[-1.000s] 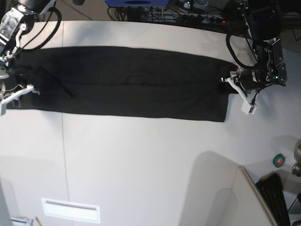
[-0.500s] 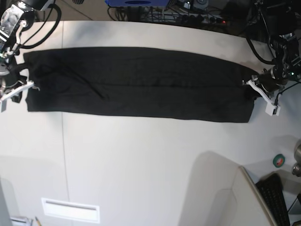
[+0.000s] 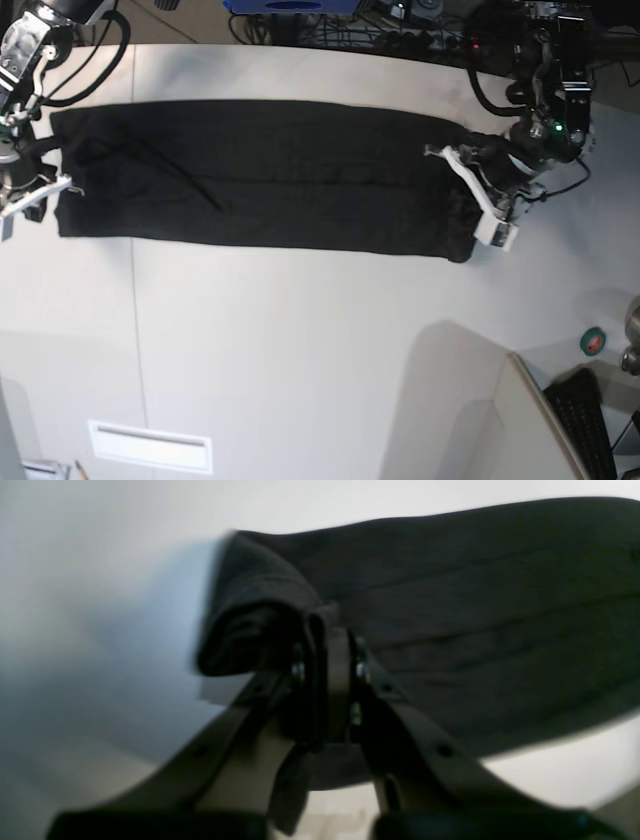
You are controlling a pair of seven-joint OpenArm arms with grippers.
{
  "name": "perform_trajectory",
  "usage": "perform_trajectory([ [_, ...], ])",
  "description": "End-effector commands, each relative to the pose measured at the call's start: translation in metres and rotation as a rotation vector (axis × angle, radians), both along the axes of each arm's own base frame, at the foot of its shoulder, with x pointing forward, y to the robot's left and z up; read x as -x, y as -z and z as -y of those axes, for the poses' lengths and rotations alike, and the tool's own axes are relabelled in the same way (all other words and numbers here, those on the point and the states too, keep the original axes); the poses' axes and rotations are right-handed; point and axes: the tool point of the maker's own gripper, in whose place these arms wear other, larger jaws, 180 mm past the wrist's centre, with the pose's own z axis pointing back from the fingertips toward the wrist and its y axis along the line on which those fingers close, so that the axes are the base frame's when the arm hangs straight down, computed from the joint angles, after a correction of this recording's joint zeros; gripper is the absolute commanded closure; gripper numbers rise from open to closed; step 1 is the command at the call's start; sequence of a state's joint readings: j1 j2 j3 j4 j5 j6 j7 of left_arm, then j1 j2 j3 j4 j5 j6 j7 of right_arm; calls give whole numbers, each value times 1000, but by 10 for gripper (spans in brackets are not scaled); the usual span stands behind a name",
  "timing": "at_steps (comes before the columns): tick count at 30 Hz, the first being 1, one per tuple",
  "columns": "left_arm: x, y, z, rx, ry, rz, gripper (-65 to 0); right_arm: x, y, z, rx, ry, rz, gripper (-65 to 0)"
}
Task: Layout the t-shirt on the table in an organized manner, then fold the t-shirt properly
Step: 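Fold the strip end held by the left gripper toward the right gripper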
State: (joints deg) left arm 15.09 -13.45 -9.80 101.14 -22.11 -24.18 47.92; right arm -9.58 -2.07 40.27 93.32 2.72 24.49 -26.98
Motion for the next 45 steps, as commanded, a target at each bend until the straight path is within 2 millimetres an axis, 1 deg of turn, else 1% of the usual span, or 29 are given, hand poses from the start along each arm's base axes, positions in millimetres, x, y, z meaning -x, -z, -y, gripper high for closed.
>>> perform_trajectory([
  [1,-5,-8,14,20,41,31,0,-8,-13,4,18,-2,49,0],
  [3,-5,-7,46,55,112,29,0,-8,-13,4,18,-2,49,0],
  [6,0,-2,79,87,156,4,0,-8,-12,4,17,-2,47,0],
  [8,0,-3,102,99,193,-1,0,-9,-12,4,16,-2,48,0],
  [10,2,-2,121,107,233,-10,0,-9,-13,4,16,-2,49,0],
  [12,5,0,136,117,271,-19,0,-10,-13,4,16,-2,51,0],
  [15,10,9,148,126,298,-48,0,-10,-13,4,16,-2,51,0],
  [16,9,9,152,134,298,-50,0,-10,-13,4,16,-2,51,0],
  [19,10,13,155,137,299,-62,0,-9,-13,6,19,1,51,0],
  [23,8,7,162,157,299,-48,0,-10,-13,5,18,-2,51,0],
  [27,5,7,164,162,296,-47,0,-10,-13,5,18,-2,51,0],
  [29,1,2,171,177,297,-35,0,-10,-13,5,18,-2,51,0],
  [30,0,4,172,179,295,-40,0,-10,-13,5,18,-2,51,0],
  [33,0,11,172,179,289,-61,0,-10,-13,5,18,-2,51,0],
  [36,0,12,176,187,287,-65,0,-10,-13,5,18,-2,51,0],
  [45,-2,13,175,183,286,-67,0,-10,-13,5,18,-2,51,0],
])
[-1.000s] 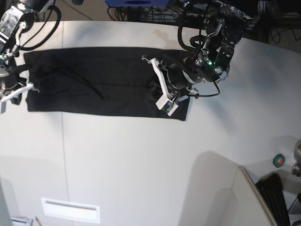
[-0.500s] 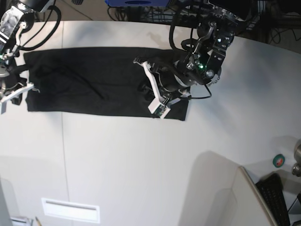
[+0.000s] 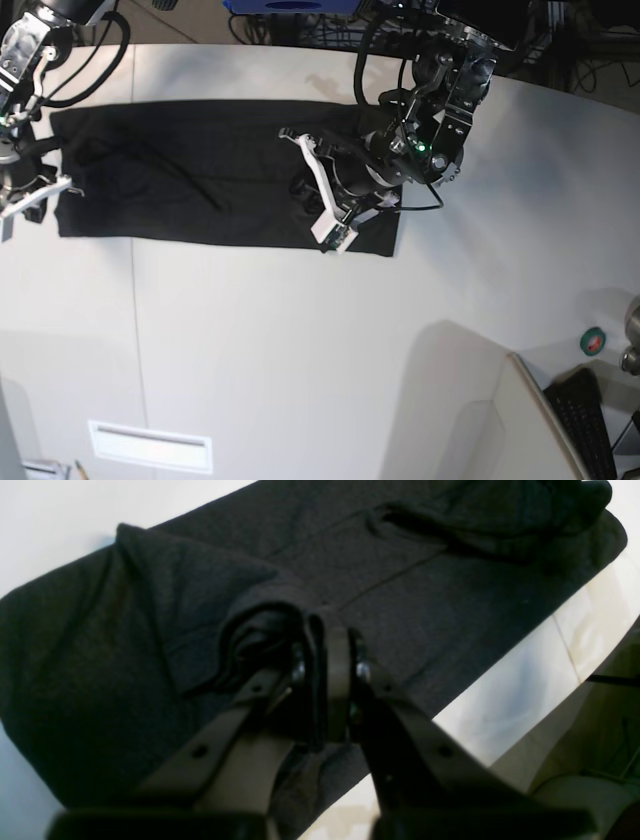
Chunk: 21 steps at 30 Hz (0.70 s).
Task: Layout the t-shirt on the table in an organized manner, then fold the t-shirt properly
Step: 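Fold the strip end held by the left gripper toward the right gripper, then press and adjust the folded strip with the left gripper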
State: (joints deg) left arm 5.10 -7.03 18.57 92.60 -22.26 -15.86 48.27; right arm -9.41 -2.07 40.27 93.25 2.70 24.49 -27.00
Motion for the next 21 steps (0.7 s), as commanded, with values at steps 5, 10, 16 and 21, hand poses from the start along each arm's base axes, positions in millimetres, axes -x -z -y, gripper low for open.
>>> perform_trajectory([
  [5,-3,-11,14,35,25,35,-174,-9,-13,5,19,-2,49,0],
  [10,18,-3,58,23,211,14,-558,-13,-16,5,19,-2,60,0],
  [16,6,-28,65,47,229,92,-563,-14,-16,5,18,1,63,0],
  [21,-16,-33,2,-17,71,102,-329,-13,-17,7,20,5,63,0],
])
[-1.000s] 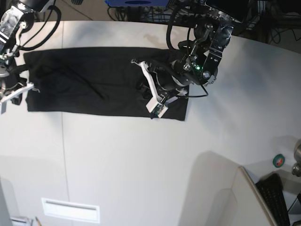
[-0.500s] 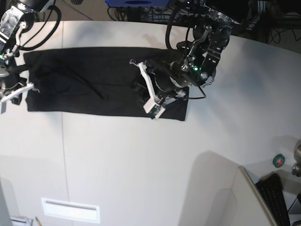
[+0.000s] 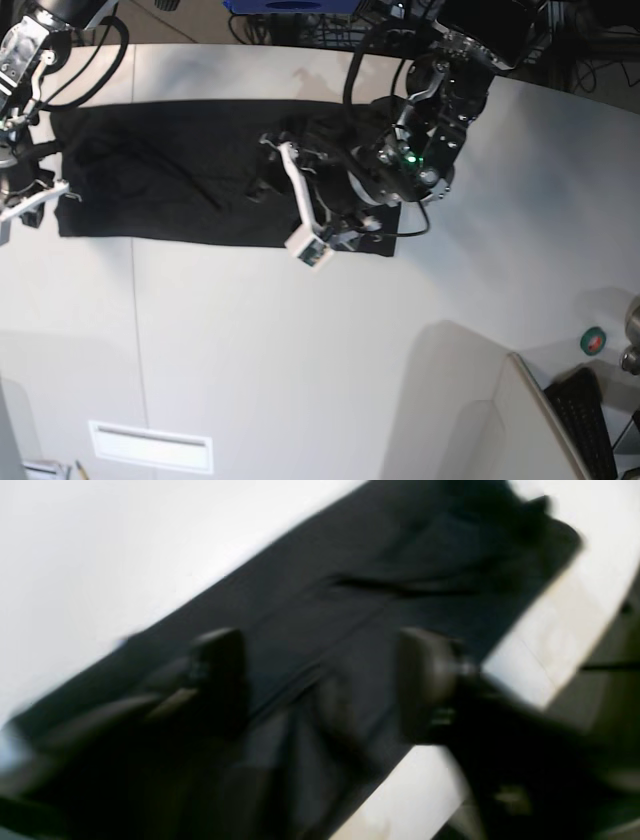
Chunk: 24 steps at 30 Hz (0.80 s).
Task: Layout the t-shirt on the table in an organized manner, then fold the t-shirt properly
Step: 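Press and adjust the folded strip with the left gripper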
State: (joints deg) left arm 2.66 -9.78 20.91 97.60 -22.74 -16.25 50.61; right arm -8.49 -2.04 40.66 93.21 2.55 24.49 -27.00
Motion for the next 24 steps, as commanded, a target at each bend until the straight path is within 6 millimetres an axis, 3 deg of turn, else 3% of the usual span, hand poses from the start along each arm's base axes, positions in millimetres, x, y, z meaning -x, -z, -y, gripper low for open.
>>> perform_trajectory([
  [1,-6,-4,-9,-13,-22,4,-253,-8,-12,5,16,-1,48,0],
  [3,-3,4,-26,-55,-53,-45,-46,-8,-12,4,16,-4,48,0],
  [4,-1,6,-30,-67,-61,-60,0,-9,-12,3,15,-7,48,0],
  [7,6,17,-36,-86,-64,-95,0,-9,-12,2,13,-8,48,0],
  [9,15,27,-30,-99,-29,-125,0,-9,-12,2,13,-8,48,0],
  [16,59,52,9,-123,139,-210,0,-8,-12,4,14,-2,48,0],
  [21,73,70,32,-141,216,-266,0,-8,-12,4,14,-2,48,0],
  [24,77,70,46,-121,229,-280,0,-8,-12,4,15,-1,48,0],
])
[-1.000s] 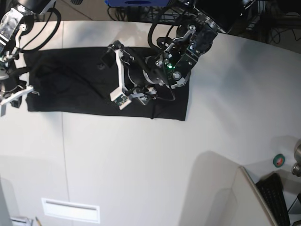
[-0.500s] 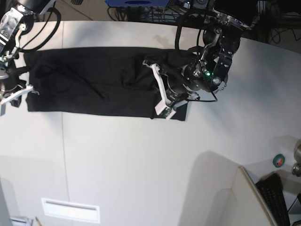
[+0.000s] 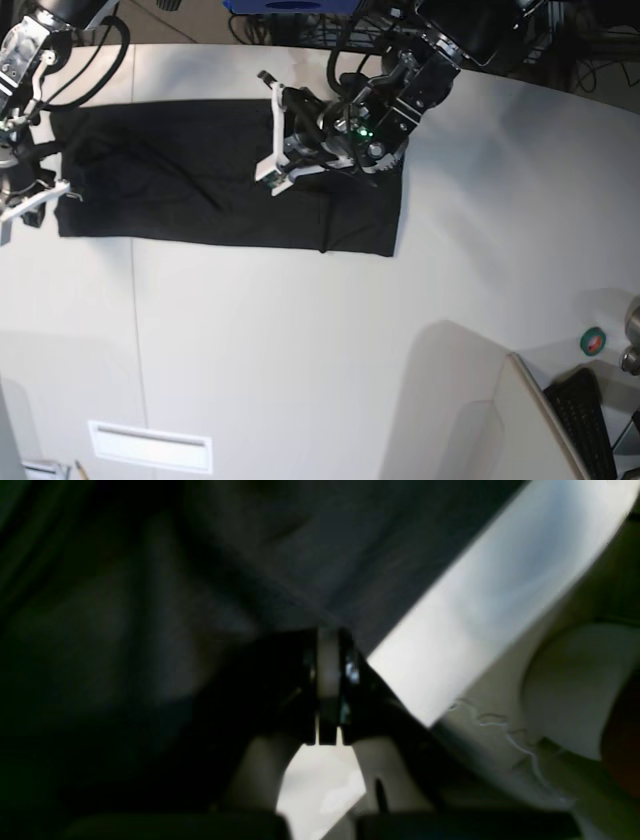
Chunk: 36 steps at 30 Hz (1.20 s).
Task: Layout the t-shirt on the table in an organized manner, then fold the t-shirt properly
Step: 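Press and adjust the folded strip with the left gripper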
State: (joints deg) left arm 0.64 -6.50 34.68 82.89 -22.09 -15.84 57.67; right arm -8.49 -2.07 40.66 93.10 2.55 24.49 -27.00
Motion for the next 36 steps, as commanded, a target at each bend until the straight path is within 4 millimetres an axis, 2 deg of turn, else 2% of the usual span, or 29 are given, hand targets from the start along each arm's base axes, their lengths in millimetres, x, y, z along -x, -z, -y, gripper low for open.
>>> perform_trajectory([
  [1,-8,-12,15,54,-3,22,0,-8,-13,5,16,-1,50,0],
  [4,-15,-24,33,96,0,40,0,-8,-13,5,16,-1,50,0],
  [7,-23,-39,34,119,-4,85,0,-8,-13,5,16,-1,50,0],
  [9,-36,-46,14,100,-25,134,0,-8,-13,5,16,-1,50,0],
  [12,-58,-50,-33,66,-155,172,0,-8,-13,5,16,1,50,0],
  [16,-80,-42,-86,8,-309,172,0,-8,-13,5,16,-1,50,0],
  [18,-83,-33,-99,-17,-340,150,0,-8,-13,4,16,-4,50,0],
  [20,-81,-23,-104,-35,-348,121,0,-9,-13,3,15,-7,50,0],
  [23,-89,-19,-101,-35,-352,111,0,-9,-13,3,15,-7,50,0],
  [27,-105,-20,-82,0,-361,102,0,-9,-13,3,15,-5,50,0],
  [36,-122,-26,-1,62,-225,79,0,-8,-13,5,18,-1,50,0],
])
